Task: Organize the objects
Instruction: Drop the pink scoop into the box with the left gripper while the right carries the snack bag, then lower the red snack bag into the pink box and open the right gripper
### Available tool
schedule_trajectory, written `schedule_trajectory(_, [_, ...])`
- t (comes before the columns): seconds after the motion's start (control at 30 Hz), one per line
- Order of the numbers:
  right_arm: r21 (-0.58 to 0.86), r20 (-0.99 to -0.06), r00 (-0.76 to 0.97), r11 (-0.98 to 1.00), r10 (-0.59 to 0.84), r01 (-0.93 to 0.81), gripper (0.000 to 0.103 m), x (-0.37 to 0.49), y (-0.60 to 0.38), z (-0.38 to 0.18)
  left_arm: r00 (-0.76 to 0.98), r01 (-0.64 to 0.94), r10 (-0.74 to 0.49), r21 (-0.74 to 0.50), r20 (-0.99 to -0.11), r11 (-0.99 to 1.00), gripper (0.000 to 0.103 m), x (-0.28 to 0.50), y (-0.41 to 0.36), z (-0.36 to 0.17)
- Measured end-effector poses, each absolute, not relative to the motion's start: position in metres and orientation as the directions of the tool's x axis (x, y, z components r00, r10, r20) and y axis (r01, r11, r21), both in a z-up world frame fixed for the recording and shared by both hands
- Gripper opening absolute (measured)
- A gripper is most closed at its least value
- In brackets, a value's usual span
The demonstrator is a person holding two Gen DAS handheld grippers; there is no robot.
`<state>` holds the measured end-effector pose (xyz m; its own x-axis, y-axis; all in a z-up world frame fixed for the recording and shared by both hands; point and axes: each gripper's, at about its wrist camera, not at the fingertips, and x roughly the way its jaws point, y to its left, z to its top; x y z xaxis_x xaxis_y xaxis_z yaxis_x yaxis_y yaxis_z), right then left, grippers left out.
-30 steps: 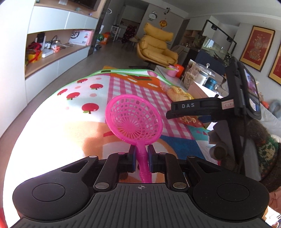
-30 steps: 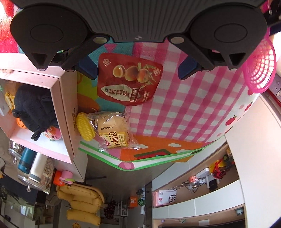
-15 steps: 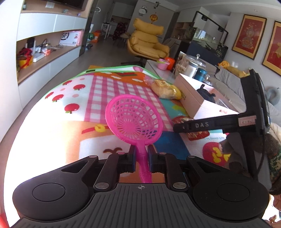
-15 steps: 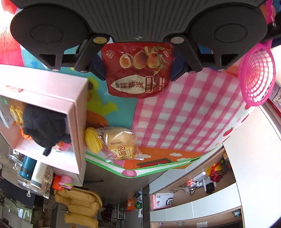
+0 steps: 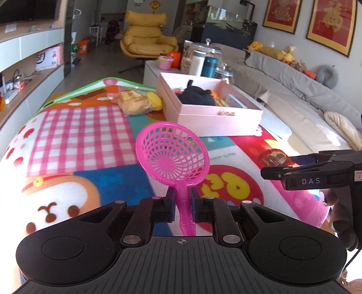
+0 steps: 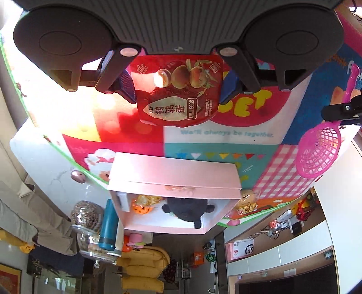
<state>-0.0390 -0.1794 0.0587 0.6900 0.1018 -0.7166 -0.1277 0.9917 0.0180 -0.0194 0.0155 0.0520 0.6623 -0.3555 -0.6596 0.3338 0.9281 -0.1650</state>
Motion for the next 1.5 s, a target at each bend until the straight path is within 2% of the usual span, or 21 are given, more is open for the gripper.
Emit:
schedule_trajectory(0.17, [0.032,-0.675,0.73,0.993,0.108,-0.117,0.077,-0.049,-0.199,0.063,0.64,0.367,-0.352,-0.131,-0.683,0.921,0.016,-0.003,-0.026,0.059])
schedule_trajectory(0.4, [0.055,-0.644,0.756,0.993,0.117,-0.108,0.077,-0.048,-0.218,0.054,0.674,0.402,-0.35,-0.074,-0.651,0.912,0.016,0.036,-0.068,0.086])
schedule_trajectory(0.63, [0.063,-0.607,0.785,0.992,0.124,-0.108,0.077,-0.046,-0.227,0.05,0.684,0.381,-0.473,-0.281,-0.555,0.881,0.017,0.128,-0.084,0.111])
schedule_trajectory(0.73, [0.066,-0.607,0.785,0.992,0.123,-0.104,0.077,-0.041,-0.229,0.048,0.678,0.387,-0.487,-0.296,-0.551,0.873,0.019,0.161,-0.101,0.094])
schedule_trajectory(0.8, [0.067,-0.611,0.782,0.993,0.12,-0.101,0.077,-0.038,-0.23,0.047,0.679,0.351,-0.447,-0.278,-0.582,0.894,0.02,0.174,-0.107,0.079])
schedule_trajectory(0.97, [0.039,-0.613,0.783,0.994,0.103,-0.1,0.077,-0.036,-0.234,0.046,0.713,0.301,-0.46,-0.36,-0.53,0.883,0.02,0.17,-0.08,0.066])
schedule_trajectory(1.1, [0.024,-0.627,0.774,0.995,0.09,-0.096,0.077,-0.024,-0.234,0.051,0.751,0.296,-0.43,-0.326,-0.501,0.898,0.02,0.148,-0.051,0.073])
schedule_trajectory(1.27, [0.044,-0.58,0.807,0.993,0.113,-0.107,0.077,0.012,-0.235,0.09,0.754,0.286,-0.373,-0.241,-0.54,0.928,0.02,0.119,-0.027,0.069])
schedule_trajectory(1.4, [0.025,-0.531,0.84,0.993,0.108,-0.113,0.077,0.065,-0.221,0.135,0.729,0.284,-0.384,-0.259,-0.567,0.923,0.02,0.107,-0.011,0.06])
schedule_trajectory(1.5, [0.071,-0.545,0.825,0.988,0.151,-0.134,0.077,0.116,-0.206,0.162,0.715,0.277,-0.386,-0.27,-0.583,0.922,0.02,0.1,0.001,0.054])
